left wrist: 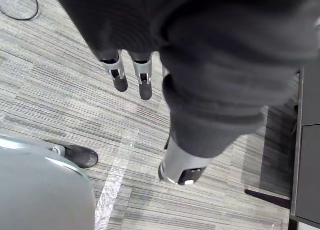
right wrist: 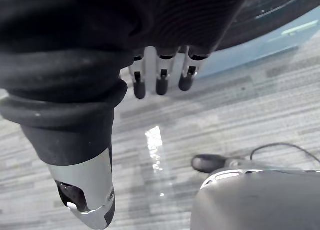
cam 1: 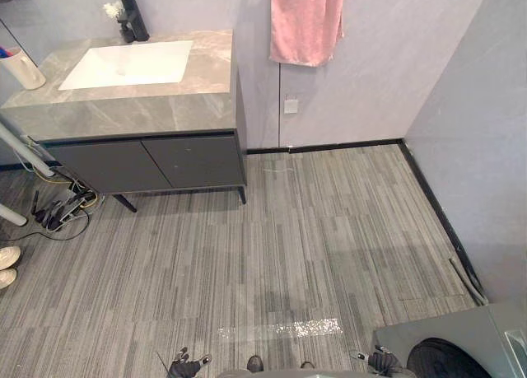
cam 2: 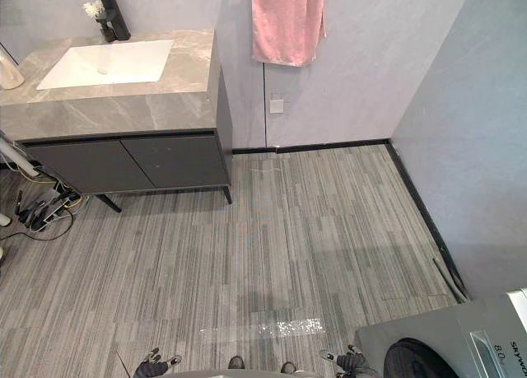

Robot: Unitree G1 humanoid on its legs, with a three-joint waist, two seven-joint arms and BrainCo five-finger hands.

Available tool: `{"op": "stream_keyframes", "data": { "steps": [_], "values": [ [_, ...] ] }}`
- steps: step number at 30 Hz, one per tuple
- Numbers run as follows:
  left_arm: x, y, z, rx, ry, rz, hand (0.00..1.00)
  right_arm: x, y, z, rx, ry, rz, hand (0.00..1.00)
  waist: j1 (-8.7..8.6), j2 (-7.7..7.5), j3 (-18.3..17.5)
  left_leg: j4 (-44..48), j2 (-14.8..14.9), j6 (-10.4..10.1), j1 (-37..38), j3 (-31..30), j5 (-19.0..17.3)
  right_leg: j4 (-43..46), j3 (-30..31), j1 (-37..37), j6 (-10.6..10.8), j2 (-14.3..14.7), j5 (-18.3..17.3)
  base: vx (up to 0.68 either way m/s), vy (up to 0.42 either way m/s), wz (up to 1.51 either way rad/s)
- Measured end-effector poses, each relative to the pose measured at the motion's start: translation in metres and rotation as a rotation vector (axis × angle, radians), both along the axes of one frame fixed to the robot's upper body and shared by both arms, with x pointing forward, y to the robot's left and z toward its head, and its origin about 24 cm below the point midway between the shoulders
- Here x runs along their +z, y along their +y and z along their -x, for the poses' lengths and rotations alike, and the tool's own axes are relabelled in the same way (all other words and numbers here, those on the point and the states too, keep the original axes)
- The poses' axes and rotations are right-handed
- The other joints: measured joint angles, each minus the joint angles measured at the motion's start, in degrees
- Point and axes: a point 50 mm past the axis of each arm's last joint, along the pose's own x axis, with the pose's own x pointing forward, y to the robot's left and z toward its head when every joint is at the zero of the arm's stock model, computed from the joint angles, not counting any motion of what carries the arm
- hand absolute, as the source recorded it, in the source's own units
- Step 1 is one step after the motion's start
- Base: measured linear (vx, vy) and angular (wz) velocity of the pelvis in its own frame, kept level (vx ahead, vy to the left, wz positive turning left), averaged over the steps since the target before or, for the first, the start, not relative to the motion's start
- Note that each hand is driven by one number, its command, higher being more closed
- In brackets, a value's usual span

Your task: Organize washtable

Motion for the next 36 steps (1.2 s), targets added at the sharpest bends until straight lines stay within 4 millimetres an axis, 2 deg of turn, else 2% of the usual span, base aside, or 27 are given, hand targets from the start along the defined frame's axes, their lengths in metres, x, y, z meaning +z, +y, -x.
{"op": "stream_keyframes", "data": {
  "steps": [5, 27, 28, 30, 31, 32, 33, 34, 35, 36],
  "values": [
    [0.0, 0.0, 0.0, 0.0, -0.001, 0.0, 0.0, 0.0, 0.0, 0.0, -0.005, -0.001, -0.001, 0.0, -0.01, 0.04, 0.0, 0.0, 0.1, 0.0, 0.1, 0.3, 0.0, 0.1, 0.1, 0.0, 1.6, 0.0, -0.3, -0.02, -0.003, -0.01],
    [0.0, 0.0, 0.001, 0.016, 0.002, 0.007, 0.0, 0.0, 0.0, 0.0, -0.031, -0.006, -0.009, 0.0, -0.07, 0.12, -0.1, 0.0, 0.4, -0.1, -0.2, 0.8, -0.1, -0.1, 0.2, -0.2, 1.3, 0.3, -0.2, -0.02, -0.003, -0.01],
    [0.0, 0.001, 0.0, 0.031, -0.002, 0.009, 0.0, 0.0, 0.001, 0.0, -0.035, -0.008, -0.013, 0.0, -0.06, -0.11, 0.0, 1.9, 0.8, -0.4, -1.3, 1.2, -1.4, 0.2, 0.5, -0.7, 1.2, 0.5, -0.2, -0.01, -0.033, -0.12],
    [0.0, 0.006, 0.001, 0.079, -0.005, 0.008, 0.0, 0.0, 0.002, -0.001, -0.045, -0.016, -0.019, 0.0, 0.09, -0.34, 0.5, 12.8, 2.5, -0.5, -5.7, 2.0, -7.3, 2.3, 1.0, -1.3, -0.7, 1.1, -1.7, 0.0, -0.072, -0.23],
    [0.0, 0.008, 0.006, 0.116, 0.0, 0.01, 0.0, 0.001, 0.0, -0.002, -0.047, -0.024, -0.016, 0.0, 0.17, 0.15, 1.0, 22.8, 4.9, -2.1, -8.9, 3.2, -11.9, 2.9, 0.6, -0.9, -3.6, 2.0, -3.7, -0.02, -0.071, -0.31],
    [0.0, 0.01, 0.008, 0.145, 0.0, 0.009, 0.0, 0.002, -0.001, -0.003, -0.05, -0.031, -0.014, 0.0, 0.33, 0.46, 1.3, 29.8, 6.9, -2.5, -11.6, 4.6, -13.4, 3.0, 0.3, -0.3, -4.1, 2.6, -3.9, -0.03, -0.069, -0.34],
    [0.001, 0.012, 0.008, 0.206, -0.01, 0.013, 0.0, 0.004, -0.001, -0.007, -0.049, -0.055, -0.01, 0.0, 0.3, 1.42, 2.6, 45.4, 11.4, 0.0, -18.0, 6.3, -12.2, 3.2, 0.6, 1.0, -5.2, 4.2, -4.4, 0.01, -0.054, -0.43],
    [0.0, 0.011, 0.01, 0.239, -0.013, 0.023, 0.0, 0.004, 0.0, -0.007, -0.036, -0.058, -0.002, 0.0, 0.72, 1.25, 3.1, 57.1, 14.6, 4.0, -23.0, 6.7, -8.5, 3.2, 2.0, 2.4, -6.1, 5.3, -4.9, 0.05, -0.046, -0.47],
    [0.0, 0.009, 0.013, 0.249, -0.006, 0.03, 0.0, 0.004, 0.001, -0.006, -0.032, -0.056, -0.001, 0.0, 1.26, 0.63, 3.3, 60.3, 14.8, 3.8, -24.8, 6.5, -8.7, 3.3, 2.7, 3.0, -6.7, 5.4, -5.3, 0.16, -0.016, -0.62],
    [0.0, 0.009, 0.013, 0.267, -0.016, 0.037, 0.0, 0.004, 0.001, -0.006, -0.033, -0.057, 0.001, 0.0, 2.02, 0.5, 3.3, 62.4, 13.3, 2.5, -28.6, 3.8, -9.6, 4.5, 4.3, 2.9, -7.7, 5.0, -6.4, 0.14, 0.005, -0.4]
  ]
}}
